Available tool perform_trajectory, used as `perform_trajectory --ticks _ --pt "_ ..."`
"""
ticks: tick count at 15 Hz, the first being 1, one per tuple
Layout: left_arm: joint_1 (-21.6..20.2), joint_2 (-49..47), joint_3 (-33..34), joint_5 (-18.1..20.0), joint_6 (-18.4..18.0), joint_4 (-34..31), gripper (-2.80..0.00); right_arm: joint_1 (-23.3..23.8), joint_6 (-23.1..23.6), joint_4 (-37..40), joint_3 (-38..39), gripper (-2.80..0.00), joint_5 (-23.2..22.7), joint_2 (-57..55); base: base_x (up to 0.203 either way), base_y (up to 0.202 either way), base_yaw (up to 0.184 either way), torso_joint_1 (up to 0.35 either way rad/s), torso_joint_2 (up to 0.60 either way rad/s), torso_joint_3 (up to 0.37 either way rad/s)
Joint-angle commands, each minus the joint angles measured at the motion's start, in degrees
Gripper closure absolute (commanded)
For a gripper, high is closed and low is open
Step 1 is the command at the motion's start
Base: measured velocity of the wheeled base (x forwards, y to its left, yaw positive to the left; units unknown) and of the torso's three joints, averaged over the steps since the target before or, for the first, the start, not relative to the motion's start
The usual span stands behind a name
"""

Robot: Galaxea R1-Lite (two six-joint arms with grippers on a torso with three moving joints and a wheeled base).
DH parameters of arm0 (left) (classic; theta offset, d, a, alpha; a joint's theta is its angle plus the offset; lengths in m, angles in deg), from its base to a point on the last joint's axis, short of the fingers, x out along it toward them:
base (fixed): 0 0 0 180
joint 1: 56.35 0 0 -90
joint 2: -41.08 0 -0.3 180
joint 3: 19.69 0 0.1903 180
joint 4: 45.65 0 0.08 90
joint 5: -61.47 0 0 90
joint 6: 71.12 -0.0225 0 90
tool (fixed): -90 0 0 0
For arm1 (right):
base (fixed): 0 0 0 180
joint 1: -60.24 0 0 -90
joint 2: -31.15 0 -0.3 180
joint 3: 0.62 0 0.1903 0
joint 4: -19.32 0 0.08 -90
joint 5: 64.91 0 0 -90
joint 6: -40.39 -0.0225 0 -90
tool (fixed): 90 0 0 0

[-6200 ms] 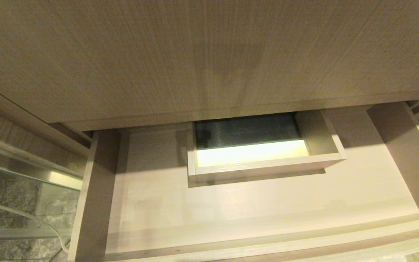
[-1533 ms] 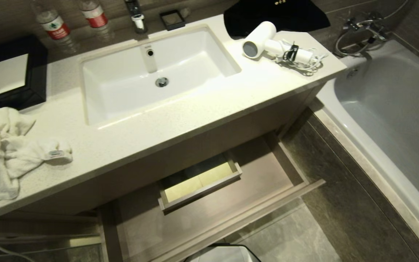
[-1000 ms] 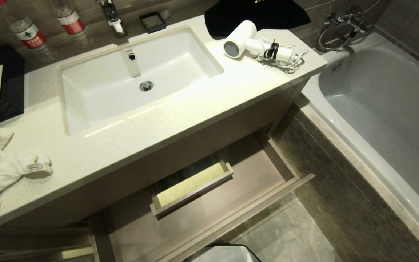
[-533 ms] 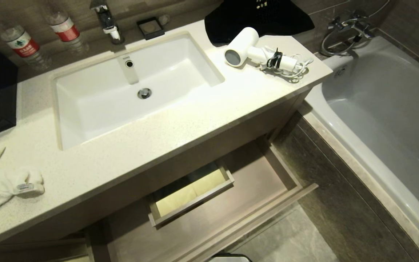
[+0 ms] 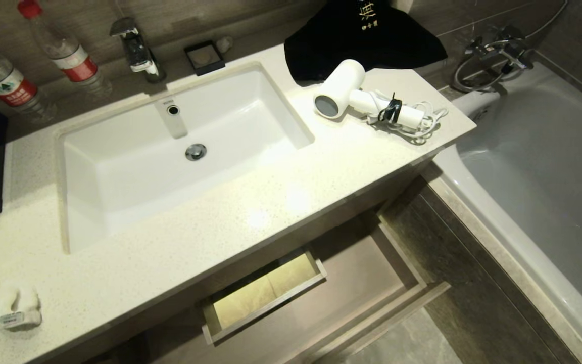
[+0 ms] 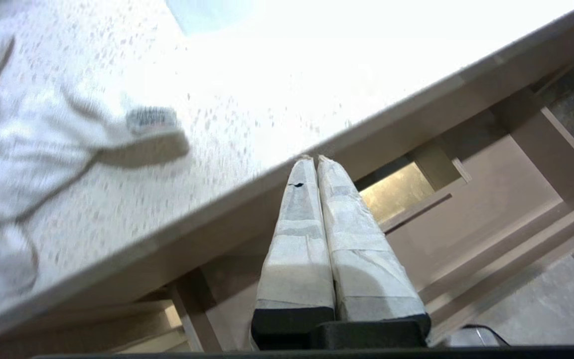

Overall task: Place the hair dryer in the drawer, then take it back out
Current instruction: Pick up the hairdryer

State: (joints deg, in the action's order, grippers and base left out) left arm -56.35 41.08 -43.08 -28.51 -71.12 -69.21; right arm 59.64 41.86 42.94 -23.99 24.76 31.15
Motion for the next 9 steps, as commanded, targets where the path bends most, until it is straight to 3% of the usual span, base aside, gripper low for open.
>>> perform_trajectory --ticks 1,9 --pt "0.0 0.0 -0.02 -0.02 0.0 -0.03 0.0 -0.02 0.02 0.02 0.09 0.0 -0.02 0.0 0.0 0.0 0.0 0.322 -0.18 0.152" --pt "0.0 0.09 0.02 -0.02 0.0 0.01 0.0 -0.02 -0.06 0.02 0.09 0.0 -0.02 -0.09 0.0 0.0 0.0 0.322 -0.21 0.102"
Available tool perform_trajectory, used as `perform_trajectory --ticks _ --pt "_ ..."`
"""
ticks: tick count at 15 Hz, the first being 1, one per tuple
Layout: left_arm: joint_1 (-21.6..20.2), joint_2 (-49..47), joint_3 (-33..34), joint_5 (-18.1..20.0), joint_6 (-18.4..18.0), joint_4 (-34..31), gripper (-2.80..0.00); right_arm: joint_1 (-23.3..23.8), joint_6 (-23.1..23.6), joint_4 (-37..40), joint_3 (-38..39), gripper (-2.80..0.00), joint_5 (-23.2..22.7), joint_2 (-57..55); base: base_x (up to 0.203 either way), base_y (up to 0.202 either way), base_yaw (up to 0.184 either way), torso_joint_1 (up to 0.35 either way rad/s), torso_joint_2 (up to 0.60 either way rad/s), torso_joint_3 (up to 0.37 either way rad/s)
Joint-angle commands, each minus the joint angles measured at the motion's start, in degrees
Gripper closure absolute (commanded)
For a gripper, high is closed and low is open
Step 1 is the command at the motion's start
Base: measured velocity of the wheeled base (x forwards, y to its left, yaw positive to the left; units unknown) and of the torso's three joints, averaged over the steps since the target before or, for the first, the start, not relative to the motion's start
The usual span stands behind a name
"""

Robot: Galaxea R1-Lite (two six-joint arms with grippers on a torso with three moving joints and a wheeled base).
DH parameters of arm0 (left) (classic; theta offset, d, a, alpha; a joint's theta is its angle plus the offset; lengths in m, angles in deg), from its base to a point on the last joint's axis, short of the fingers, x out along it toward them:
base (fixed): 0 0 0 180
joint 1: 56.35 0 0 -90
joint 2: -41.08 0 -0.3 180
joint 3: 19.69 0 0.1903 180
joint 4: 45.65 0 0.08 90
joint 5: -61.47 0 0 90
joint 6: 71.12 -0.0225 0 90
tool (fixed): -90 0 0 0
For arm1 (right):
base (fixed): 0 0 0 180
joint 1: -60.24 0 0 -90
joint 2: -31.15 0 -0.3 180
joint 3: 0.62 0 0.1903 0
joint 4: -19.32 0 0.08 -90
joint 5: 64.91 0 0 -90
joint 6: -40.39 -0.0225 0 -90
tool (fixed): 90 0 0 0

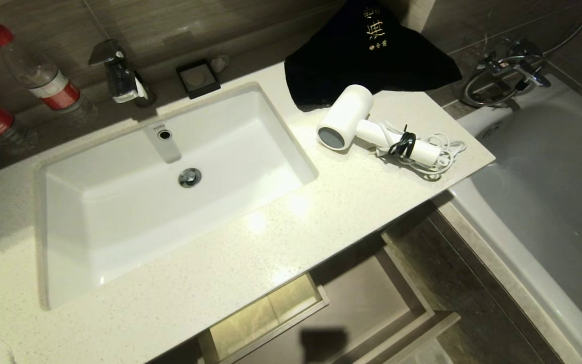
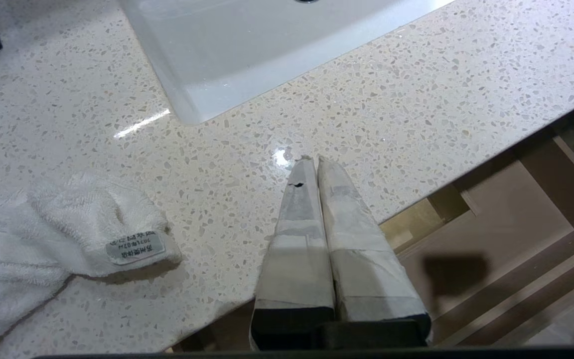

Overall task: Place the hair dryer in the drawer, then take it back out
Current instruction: Pick up the hairdryer

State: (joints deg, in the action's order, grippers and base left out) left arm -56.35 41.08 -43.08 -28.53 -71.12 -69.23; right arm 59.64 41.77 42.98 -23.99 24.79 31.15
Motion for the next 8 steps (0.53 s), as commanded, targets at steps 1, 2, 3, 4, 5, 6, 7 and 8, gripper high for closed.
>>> perform_trajectory --ticks 1,2,3,4,5,6,7,8 --pt "0.0 0.07 0.02 0.0 0.0 0.02 0.0 -0.02 -0.15 -0.02 0.09 0.0 0.04 -0.09 0.0 0.0 0.0 0.08 -0.06 0.02" --pt "0.0 0.0 -0.05 0.0 0.0 0.03 0.0 -0.02 -0.23 -0.02 0.09 0.0 0.04 -0.08 0.0 0.0 0.0 0.037 -0.03 0.031" --pt "0.0 0.01 0.01 0.0 0.0 -0.03 0.0 -0.02 0.32 -0.02 0.09 0.0 -0.05 -0.09 0.0 0.0 0.0 0.0 0.0 0.0" --pt "0.0 0.0 0.02 0.0 0.0 0.02 0.0 -0.02 1.13 0.14 -0.02 0.0 -0.11 -0.12 0.0 0.0 0.0 0.0 0.0 0.0" --pt "0.0 0.0 0.01 0.0 0.0 -0.01 0.0 -0.02 1.97 0.36 -0.18 0.0 -0.11 -0.32 0.0 0.0 0.0 0.0 0.0 0.0" --pt "0.0 0.0 0.02 0.0 0.0 0.03 0.0 -0.02 2.33 -0.18 -0.32 0.0 -0.12 -0.09 0.0 0.0 0.0 0.0 0.0 0.0" --pt "0.0 0.01 0.02 0.0 0.0 0.03 0.0 -0.02 2.46 0.42 -1.3 0.0 -0.4 -0.52 0.0 0.0 0.0 0.0 0.0 0.0" --pt "0.0 0.07 -0.06 0.0 0.0 0.03 0.0 -0.02 2.46 1.94 -4.56 0.0 -0.63 -1.98 0.0 0.0 0.0 0.0 0.0 0.0"
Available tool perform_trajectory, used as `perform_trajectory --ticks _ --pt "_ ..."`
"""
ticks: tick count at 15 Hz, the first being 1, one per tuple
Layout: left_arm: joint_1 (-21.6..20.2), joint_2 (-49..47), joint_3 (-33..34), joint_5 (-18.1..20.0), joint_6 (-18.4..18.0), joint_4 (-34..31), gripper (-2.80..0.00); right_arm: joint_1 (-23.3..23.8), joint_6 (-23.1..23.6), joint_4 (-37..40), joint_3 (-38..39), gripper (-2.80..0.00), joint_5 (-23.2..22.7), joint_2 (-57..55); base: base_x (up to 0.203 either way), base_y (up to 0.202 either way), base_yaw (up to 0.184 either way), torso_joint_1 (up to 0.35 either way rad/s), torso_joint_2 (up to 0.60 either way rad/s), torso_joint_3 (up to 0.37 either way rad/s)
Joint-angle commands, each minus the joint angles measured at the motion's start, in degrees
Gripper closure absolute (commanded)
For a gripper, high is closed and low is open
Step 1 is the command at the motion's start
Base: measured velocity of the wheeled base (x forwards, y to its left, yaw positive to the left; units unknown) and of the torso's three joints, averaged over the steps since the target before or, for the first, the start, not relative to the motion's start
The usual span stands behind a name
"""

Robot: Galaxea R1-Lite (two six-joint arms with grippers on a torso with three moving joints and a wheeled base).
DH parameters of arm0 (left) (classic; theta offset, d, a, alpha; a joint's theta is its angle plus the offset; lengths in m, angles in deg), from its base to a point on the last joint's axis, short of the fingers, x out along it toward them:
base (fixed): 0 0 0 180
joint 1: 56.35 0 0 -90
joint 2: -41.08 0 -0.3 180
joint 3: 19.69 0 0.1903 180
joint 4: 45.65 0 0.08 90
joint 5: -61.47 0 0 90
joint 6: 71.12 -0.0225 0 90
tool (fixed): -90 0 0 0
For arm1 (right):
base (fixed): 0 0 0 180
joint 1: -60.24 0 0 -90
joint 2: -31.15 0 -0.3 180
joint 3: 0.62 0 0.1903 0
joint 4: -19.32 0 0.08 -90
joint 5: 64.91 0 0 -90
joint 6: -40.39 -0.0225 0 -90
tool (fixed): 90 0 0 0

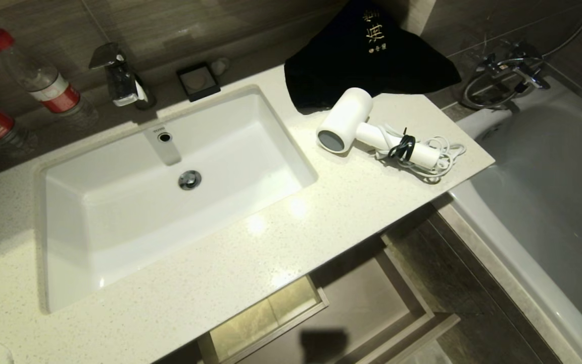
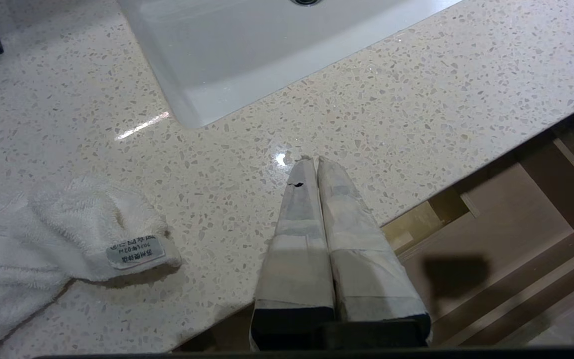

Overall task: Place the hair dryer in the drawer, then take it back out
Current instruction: Pick up the hairdryer

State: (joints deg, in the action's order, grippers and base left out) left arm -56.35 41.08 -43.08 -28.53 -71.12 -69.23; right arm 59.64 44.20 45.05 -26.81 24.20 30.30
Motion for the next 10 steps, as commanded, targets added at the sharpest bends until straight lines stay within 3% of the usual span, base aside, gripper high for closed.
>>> perform_trajectory --ticks 1,5,8,10 --pt "0.0 0.05 0.0 -0.01 0.0 0.03 0.0 -0.02 0.04 2.1 -7.39 0.0 -0.13 -3.47 0.0 0.0 0.0 0.0 0.0 0.0" --pt "0.0 0.0 -0.06 -0.01 0.0 -0.06 0.0 -0.18 0.19 16.8 -44.4 0.0 -1.31 -24.03 0.0 0.0 0.0 0.0 0.0 0.0" --pt "0.0 0.0 0.02 -0.01 0.0 0.02 0.0 -0.9 0.35 27.76 -64.48 0.0 -6.11 -44.83 0.0 0.0 0.0 0.0 0.0 0.0" --pt "0.0 0.09 0.02 -0.01 0.0 -0.06 0.0 -3.96 0.42 35.66 -78.62 0.0 -9.06 -56.75 0.0 0.0 0.0 0.0 0.0 0.0"
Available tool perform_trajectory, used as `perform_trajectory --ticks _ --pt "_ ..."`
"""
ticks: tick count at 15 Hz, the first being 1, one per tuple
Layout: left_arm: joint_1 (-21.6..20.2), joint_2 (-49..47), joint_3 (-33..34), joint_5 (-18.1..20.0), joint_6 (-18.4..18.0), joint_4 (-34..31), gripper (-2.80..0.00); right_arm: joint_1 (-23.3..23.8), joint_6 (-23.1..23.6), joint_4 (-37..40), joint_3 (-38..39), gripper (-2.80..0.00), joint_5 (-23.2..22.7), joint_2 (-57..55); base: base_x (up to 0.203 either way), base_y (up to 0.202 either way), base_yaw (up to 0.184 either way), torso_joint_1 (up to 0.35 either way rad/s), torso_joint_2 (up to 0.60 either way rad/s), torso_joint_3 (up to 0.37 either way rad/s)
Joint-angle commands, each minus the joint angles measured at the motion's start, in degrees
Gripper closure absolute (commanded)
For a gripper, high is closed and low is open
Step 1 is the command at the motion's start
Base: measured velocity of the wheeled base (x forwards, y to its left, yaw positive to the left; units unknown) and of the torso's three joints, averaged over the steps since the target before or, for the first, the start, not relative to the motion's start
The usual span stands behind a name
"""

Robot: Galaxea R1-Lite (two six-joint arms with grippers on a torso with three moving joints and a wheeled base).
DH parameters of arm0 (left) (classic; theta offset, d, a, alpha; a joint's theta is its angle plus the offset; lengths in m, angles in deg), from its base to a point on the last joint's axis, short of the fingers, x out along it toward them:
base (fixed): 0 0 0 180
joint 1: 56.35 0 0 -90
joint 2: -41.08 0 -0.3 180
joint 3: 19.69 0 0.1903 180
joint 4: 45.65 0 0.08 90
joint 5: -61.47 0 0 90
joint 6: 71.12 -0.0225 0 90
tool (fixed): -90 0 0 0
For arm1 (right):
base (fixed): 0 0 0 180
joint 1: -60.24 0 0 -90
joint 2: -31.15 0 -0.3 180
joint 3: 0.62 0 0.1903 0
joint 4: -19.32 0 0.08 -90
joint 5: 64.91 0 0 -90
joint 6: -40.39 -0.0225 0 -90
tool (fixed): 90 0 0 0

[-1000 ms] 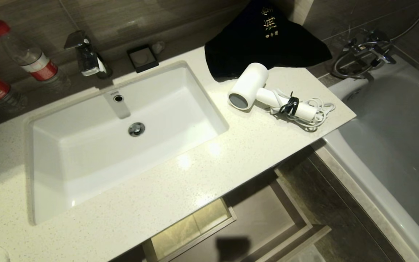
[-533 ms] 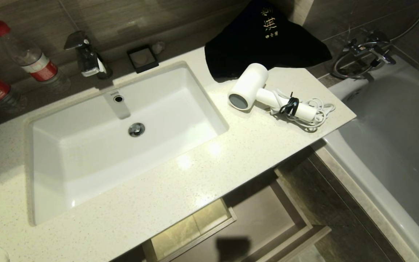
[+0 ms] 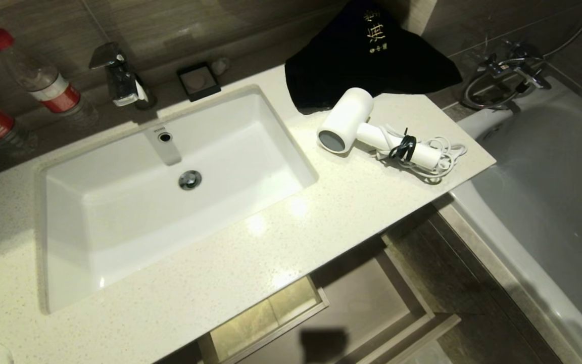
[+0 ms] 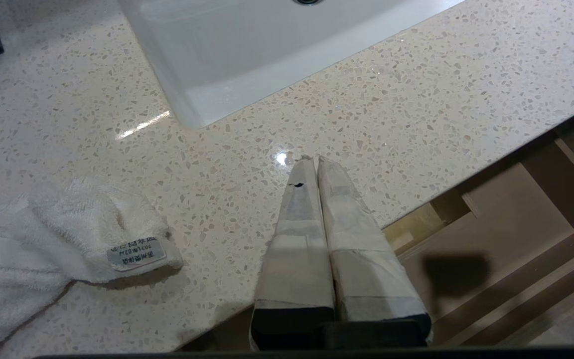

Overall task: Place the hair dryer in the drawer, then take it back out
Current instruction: Pick up the hairdryer

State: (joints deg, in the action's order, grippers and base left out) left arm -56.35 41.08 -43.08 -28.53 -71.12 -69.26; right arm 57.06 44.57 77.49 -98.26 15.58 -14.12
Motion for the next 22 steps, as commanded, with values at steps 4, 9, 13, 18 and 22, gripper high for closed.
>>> perform_trajectory --ticks 4,9,13,18,22 --pt "0.0 0.03 -0.06 0.0 0.0 0.07 0.0 -8.82 1.97 17.31 -21.11 0.0 -8.09 -28.92 0.0 0.0 0.0 0.0 0.0 0.0" --pt "0.0 0.0 -0.02 0.0 0.0 0.06 0.0 -7.94 20.58 28.71 -22.8 0.0 -16.72 -34.31 0.0 0.0 0.0 0.0 0.0 0.0" --pt "0.0 0.09 0.02 0.0 0.0 0.07 0.0 -5.0 23.39 29.33 -28.27 -2.8 -10.67 -42.45 0.0 0.0 0.0 0.0 0.0 0.0" --pt "0.0 0.0 0.02 0.0 0.0 0.07 0.0 -9.36 26.32 16.32 -33.2 -2.8 6.4 -52.46 0.0 0.0 0.0 0.0 0.01 0.004" --pt "0.0 0.09 -0.06 0.0 0.0 0.07 0.0 -9.74 33.42 9.7 -30.97 -2.8 -7.44 -54.63 0.0 0.0 0.0 -0.007 0.04 0.023"
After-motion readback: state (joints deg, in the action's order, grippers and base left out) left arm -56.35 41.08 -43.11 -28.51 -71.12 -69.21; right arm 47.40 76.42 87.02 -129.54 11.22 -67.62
